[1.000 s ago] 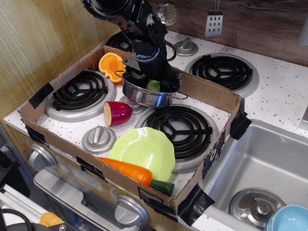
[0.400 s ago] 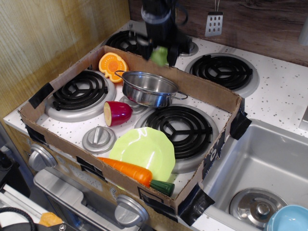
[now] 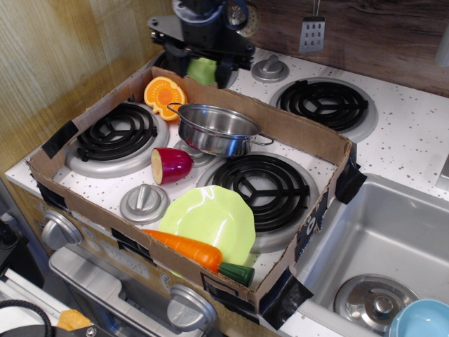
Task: Take broccoli out of pan
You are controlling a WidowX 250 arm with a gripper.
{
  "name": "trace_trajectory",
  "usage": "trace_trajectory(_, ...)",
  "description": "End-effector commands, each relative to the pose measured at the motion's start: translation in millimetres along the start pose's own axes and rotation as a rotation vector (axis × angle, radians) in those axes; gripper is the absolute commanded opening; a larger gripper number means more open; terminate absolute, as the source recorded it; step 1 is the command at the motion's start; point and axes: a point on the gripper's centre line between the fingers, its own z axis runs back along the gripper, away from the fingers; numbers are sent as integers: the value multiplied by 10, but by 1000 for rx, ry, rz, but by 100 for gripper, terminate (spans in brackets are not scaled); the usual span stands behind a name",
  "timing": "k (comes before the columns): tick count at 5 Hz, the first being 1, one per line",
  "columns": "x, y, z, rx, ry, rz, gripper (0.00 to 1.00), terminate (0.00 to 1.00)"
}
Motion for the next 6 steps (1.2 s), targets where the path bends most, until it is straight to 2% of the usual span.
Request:
trace_trajectory(1, -215, 434, 214, 39, 38, 22, 0, 0)
trace_trajectory(2, -407, 623, 88, 54, 55, 33, 0, 0)
trace_trajectory(3, -482, 775, -66, 10, 66, 11, 0, 0)
trace_trajectory(4, -556, 870, -330, -17, 42, -15, 0, 0)
trace_trajectory(5, -687, 917, -635, -84, 31, -13, 0, 0)
trace_trajectory(6, -716, 905, -737, -102, 25, 2, 0, 0)
